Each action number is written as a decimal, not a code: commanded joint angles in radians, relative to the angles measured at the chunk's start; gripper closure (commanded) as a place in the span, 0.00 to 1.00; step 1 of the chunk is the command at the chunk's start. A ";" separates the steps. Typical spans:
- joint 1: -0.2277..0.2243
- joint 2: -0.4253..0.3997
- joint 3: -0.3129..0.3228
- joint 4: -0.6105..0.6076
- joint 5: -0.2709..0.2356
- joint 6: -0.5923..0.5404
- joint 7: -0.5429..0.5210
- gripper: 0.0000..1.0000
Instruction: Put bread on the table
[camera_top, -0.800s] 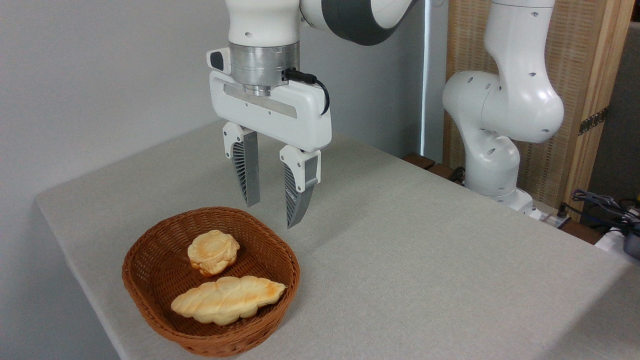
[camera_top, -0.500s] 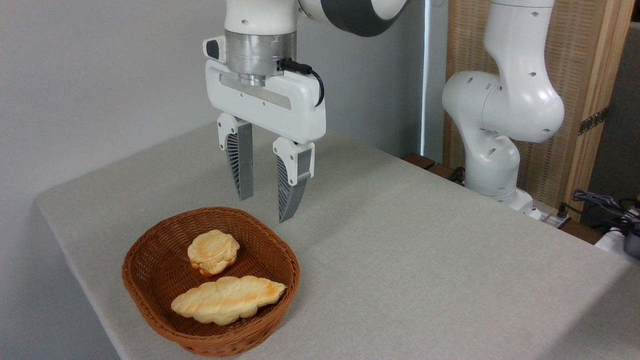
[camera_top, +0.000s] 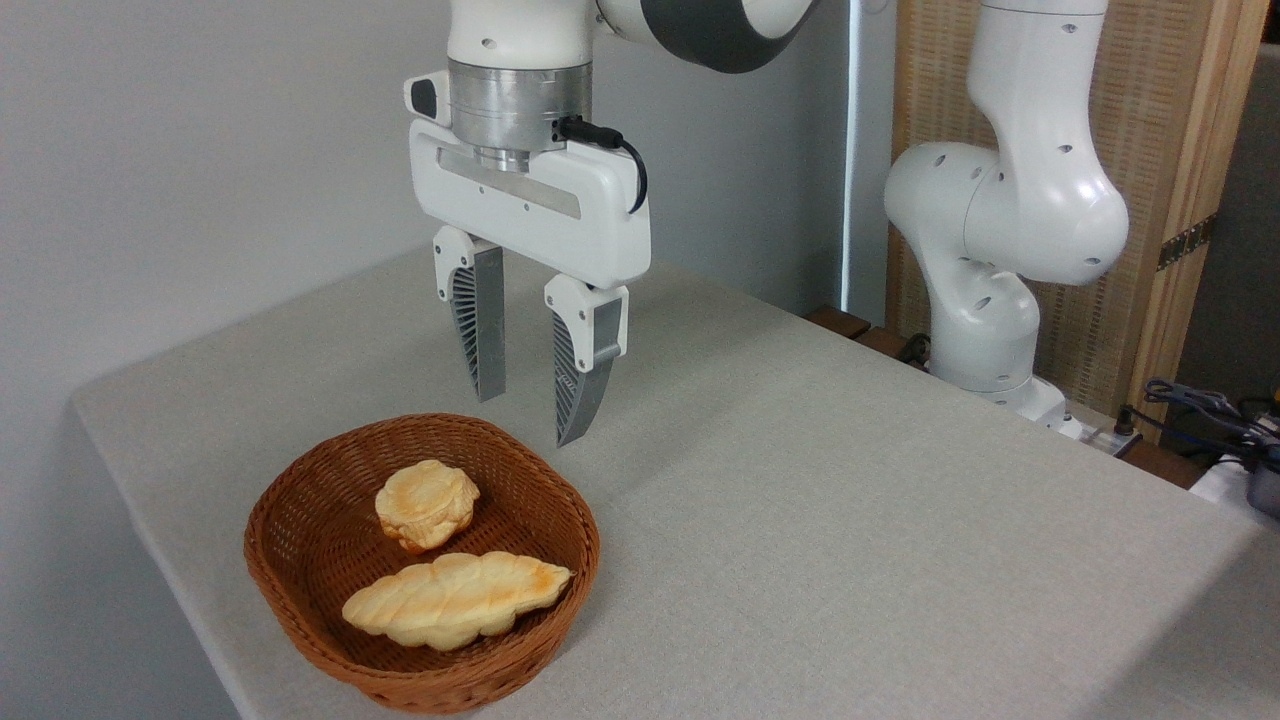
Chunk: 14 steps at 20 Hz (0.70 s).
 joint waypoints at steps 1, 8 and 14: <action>0.008 0.005 0.000 0.016 -0.011 -0.017 0.034 0.00; 0.003 0.010 -0.002 0.007 -0.021 0.036 0.034 0.00; -0.060 0.068 -0.005 -0.023 -0.067 0.182 0.039 0.00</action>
